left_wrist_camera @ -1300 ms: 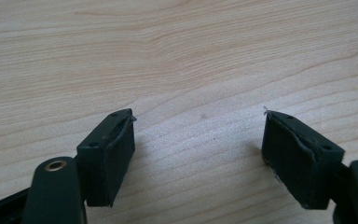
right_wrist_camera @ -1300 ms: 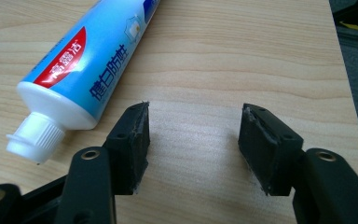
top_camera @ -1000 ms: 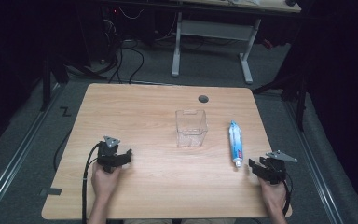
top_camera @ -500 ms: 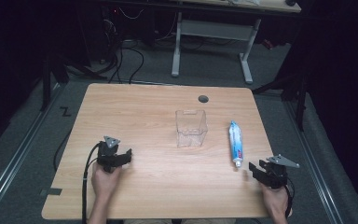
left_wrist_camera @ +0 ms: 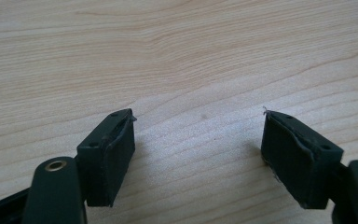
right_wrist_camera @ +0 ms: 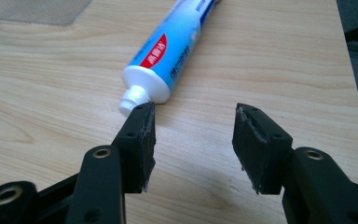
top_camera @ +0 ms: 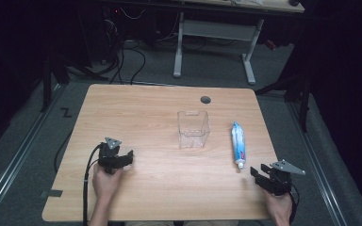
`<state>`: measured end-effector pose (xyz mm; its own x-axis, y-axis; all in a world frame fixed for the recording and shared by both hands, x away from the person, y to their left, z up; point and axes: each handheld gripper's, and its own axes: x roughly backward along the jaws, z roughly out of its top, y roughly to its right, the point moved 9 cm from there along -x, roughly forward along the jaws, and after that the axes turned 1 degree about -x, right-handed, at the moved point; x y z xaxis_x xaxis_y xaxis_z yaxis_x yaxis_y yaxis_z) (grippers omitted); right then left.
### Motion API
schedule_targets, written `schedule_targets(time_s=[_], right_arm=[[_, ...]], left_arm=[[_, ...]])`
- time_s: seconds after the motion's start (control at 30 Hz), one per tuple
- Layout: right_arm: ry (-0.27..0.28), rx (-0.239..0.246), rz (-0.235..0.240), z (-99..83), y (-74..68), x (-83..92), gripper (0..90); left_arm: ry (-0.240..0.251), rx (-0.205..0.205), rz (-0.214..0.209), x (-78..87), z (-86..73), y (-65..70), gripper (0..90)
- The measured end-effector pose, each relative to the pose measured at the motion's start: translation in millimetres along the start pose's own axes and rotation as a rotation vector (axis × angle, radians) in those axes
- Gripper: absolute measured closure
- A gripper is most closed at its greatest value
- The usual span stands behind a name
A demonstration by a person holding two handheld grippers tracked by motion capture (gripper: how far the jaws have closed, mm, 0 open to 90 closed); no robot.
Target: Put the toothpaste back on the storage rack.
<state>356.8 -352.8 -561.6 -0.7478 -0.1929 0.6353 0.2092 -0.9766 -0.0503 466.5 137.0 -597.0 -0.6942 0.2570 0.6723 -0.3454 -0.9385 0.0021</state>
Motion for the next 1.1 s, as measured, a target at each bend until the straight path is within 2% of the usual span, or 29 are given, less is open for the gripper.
schedule_targets(time_s=[0.3, 0.57, 0.9, 1.1], right_arm=[[0.021, 0.038, 0.025, 13.5, -14.6, 2.9, 49.2], [0.025, 0.063, 0.04, 25.3, -21.4, -0.8, 48.8], [0.019, 0.07, 0.046, 42.2, -26.3, -9.2, 47.8], [-0.016, 0.081, 0.054, 46.1, -29.8, -17.3, 47.8]], left_arm=[[0.001, 0.002, -0.002, 0.0, 0.1, -0.2, 26.1], [0.002, 0.005, -0.003, 0.0, 0.2, -0.2, 26.0], [0.0, 0.003, -0.002, 0.1, 0.0, -0.3, 26.0], [0.001, 0.004, -0.003, 0.1, 0.1, -0.3, 26.0]])
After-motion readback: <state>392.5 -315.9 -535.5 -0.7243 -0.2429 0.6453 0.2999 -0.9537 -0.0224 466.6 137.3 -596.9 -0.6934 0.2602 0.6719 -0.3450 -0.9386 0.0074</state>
